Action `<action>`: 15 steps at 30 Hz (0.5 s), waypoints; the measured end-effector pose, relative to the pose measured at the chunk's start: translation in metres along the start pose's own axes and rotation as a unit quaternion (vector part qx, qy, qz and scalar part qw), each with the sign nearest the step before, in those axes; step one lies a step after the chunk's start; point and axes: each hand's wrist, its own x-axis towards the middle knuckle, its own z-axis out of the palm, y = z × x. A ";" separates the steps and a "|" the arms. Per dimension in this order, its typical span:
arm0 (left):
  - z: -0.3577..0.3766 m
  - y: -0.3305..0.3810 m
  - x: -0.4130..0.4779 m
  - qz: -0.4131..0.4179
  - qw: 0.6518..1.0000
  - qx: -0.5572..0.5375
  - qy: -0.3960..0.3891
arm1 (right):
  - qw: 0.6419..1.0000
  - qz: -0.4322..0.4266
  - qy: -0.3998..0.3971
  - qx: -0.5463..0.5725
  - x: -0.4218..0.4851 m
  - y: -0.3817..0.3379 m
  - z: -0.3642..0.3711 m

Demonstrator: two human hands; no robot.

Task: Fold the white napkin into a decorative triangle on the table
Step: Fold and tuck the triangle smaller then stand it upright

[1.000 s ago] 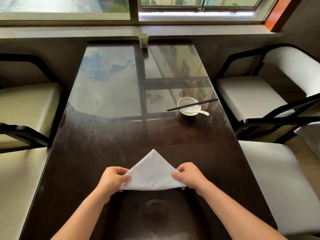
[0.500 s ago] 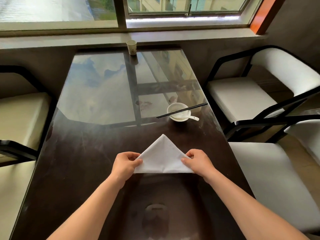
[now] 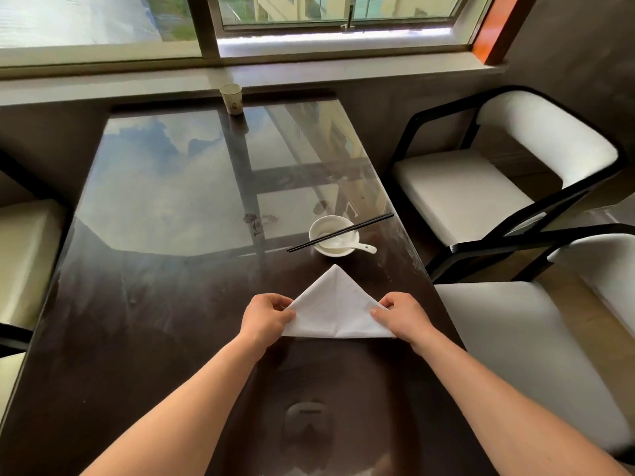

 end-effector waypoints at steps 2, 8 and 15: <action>0.004 0.004 0.006 0.001 1.000 0.011 -0.006 | 1.000 0.005 -0.002 -0.002 0.007 0.001 -0.003; 0.019 0.010 0.011 0.000 0.999 0.051 -0.016 | 1.000 0.012 0.000 -0.029 0.022 0.009 -0.013; 0.026 0.007 0.010 -0.003 0.997 0.081 -0.015 | 0.997 -0.003 0.011 -0.074 0.032 0.009 -0.020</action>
